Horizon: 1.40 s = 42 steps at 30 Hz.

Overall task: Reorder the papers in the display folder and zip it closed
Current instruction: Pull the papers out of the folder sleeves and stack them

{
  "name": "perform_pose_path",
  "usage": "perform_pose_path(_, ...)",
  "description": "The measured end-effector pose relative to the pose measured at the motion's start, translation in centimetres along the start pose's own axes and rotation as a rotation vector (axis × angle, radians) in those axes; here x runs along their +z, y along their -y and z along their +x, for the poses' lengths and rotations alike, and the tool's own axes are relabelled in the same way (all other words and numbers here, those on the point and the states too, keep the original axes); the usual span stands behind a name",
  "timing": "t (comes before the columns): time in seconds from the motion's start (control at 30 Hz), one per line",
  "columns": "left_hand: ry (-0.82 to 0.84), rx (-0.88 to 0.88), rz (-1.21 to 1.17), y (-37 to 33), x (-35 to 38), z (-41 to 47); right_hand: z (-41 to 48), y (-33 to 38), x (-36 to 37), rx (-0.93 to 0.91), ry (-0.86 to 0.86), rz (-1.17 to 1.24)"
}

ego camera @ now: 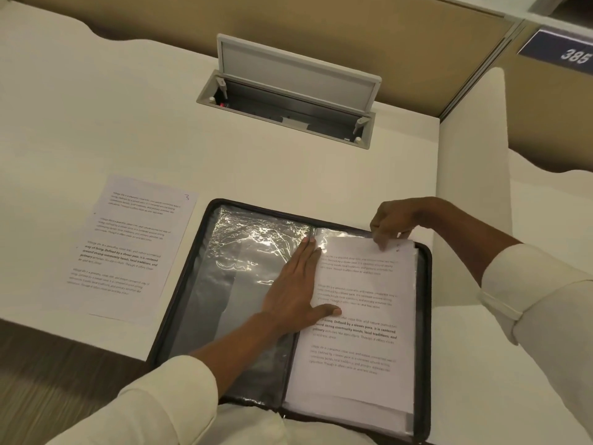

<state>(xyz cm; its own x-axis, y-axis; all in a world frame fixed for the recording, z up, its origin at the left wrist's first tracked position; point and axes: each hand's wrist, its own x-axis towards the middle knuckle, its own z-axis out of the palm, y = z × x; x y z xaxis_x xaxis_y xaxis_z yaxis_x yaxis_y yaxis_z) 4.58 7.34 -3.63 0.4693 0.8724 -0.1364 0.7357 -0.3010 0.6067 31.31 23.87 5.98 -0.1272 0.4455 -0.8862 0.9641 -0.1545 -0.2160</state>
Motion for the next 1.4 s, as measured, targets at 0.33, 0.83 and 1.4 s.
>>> perform_pose_path(0.33,-0.004,0.01,0.01,-0.1,0.1,-0.1,0.6,-1.8,-0.1,-0.057,0.005,0.049)
perform_pose_path(0.83,-0.001,0.025,0.053,0.4,0.4,-0.1,1.9,-2.7,-4.3,-0.009,-0.788,0.028)
perform_pose_path(1.4,0.041,-0.056,-0.003,-0.4,-1.6,0.7,-5.8,0.7,-10.7,-0.534,-1.339,0.459)
